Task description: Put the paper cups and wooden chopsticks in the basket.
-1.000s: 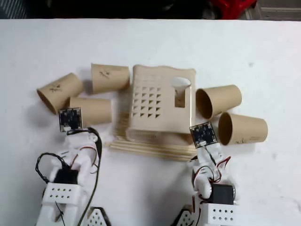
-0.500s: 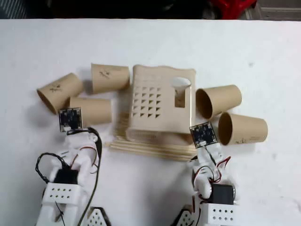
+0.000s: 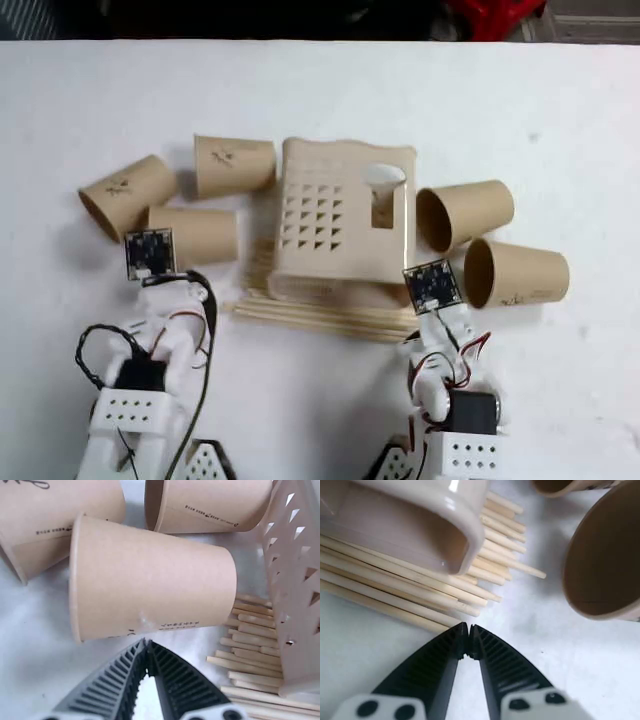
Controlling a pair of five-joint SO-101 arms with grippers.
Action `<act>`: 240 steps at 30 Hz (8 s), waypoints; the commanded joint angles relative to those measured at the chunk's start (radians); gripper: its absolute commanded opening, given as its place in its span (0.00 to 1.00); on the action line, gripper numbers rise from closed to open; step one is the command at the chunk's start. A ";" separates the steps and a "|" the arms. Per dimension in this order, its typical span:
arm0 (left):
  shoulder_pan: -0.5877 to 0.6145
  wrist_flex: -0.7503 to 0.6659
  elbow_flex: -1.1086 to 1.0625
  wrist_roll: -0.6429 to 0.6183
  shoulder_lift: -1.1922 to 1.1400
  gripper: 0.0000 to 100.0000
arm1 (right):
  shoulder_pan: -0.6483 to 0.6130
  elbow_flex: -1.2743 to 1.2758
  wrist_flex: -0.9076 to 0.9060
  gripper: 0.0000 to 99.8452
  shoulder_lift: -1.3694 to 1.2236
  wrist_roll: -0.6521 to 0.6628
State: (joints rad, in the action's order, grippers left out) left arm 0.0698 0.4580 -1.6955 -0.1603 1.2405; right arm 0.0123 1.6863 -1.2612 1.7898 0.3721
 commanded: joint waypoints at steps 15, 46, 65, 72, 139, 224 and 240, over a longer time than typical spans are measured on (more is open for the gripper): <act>-0.012 0.003 0.002 0.005 0.008 0.03 | -0.004 0.005 -0.007 0.02 0.008 -0.012; -0.012 0.003 0.002 0.005 0.008 0.03 | -0.004 0.005 -0.007 0.02 0.008 -0.012; -0.012 0.003 0.002 0.003 0.008 0.03 | -0.010 0.005 -0.005 0.02 0.010 0.002; -0.008 0.003 0.002 0.003 0.008 0.03 | 0.045 -0.018 0.140 0.02 0.013 0.315; -0.012 0.003 0.002 0.003 0.008 0.03 | -0.077 -1.949 0.242 0.18 -2.212 -0.132; -0.010 0.003 0.002 0.003 0.008 0.03 | -0.128 -0.985 1.346 0.18 -1.742 -0.259; -0.010 0.003 0.002 0.003 0.008 0.03 | -0.105 -0.700 1.383 0.22 -1.454 -0.210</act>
State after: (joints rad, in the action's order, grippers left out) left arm 0.0698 0.4580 -1.6955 -0.1603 1.2405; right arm -0.1089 0.9820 0.0736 0.2739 0.1542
